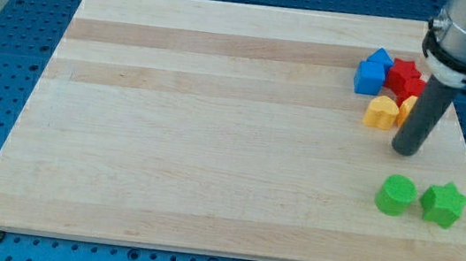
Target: Push the yellow heart closer to the group of blocks
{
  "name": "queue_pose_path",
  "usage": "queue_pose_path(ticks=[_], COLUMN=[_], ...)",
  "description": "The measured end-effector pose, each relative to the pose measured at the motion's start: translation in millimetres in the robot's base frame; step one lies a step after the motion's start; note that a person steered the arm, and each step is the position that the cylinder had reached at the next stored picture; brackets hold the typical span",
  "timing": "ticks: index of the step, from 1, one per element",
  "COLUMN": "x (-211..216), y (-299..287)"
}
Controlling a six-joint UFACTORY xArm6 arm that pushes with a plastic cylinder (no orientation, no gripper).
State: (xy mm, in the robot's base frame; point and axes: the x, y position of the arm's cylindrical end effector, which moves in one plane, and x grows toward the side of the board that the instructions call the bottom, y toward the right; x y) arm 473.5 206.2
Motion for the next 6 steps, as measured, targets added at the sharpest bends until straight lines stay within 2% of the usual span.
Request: queue_pose_path(ticks=[1,4,6], x=[0.8,-56.8,-29.1], y=[-14.2,-14.8,-35.6])
